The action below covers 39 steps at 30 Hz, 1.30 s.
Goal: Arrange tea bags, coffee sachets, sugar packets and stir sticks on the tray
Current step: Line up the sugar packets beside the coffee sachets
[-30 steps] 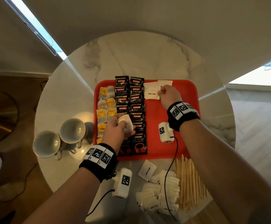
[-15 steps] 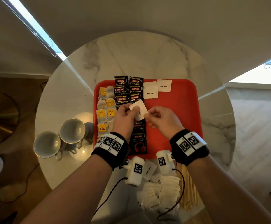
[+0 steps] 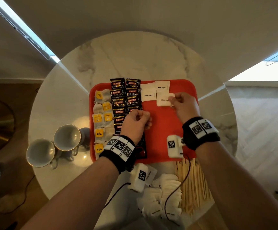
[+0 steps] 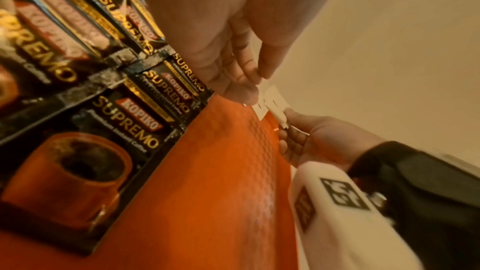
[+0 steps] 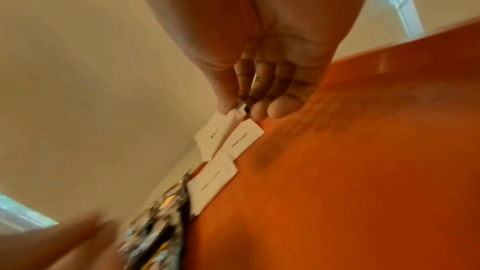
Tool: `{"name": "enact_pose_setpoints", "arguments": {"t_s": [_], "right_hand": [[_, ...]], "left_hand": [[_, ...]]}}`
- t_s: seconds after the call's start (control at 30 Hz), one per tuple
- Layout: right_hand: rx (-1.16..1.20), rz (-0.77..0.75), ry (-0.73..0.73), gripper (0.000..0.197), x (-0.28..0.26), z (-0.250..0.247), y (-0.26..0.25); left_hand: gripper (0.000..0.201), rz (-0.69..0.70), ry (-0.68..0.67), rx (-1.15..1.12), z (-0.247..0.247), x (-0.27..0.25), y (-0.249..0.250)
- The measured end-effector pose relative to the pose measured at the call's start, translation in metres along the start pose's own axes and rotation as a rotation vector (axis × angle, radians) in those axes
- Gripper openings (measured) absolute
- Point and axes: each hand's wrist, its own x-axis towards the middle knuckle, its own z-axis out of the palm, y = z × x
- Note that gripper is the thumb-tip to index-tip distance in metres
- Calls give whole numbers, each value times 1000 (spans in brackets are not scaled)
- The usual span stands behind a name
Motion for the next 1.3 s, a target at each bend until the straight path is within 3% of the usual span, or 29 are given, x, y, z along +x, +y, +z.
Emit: {"name": "enact_pose_setpoints", "arguments": {"t_s": [0.2, 0.4, 0.53, 0.77, 0.83, 0.93, 1.13, 1.3], "right_hand": [[-119, 32, -7, 15, 48, 9, -5], [-184, 15, 76, 30, 45, 12, -3], [-187, -25, 37, 25, -1, 5, 10], [-327, -87, -409, 12, -131, 9, 66], [-449, -114, -467, 10, -158, 6, 83], [-737, -223, -473, 25, -176, 2, 105], [-920, -292, -478, 34, -180, 8, 116], [-965, -320, -598, 28, -176, 14, 111]], "left_hand": [[13, 10, 32, 96, -14, -11, -14], [18, 12, 15, 218, -31, -38, -26], [10, 99, -120, 563, -43, -60, -39], [30, 367, -480, 1243, -40, -97, -70], [32, 361, -504, 1408, -34, -104, -76], [30, 321, -437, 1578, -24, -111, -83], [41, 260, -344, 1564, -11, -124, -93], [48, 168, -315, 1467, -22, -133, -97]]}}
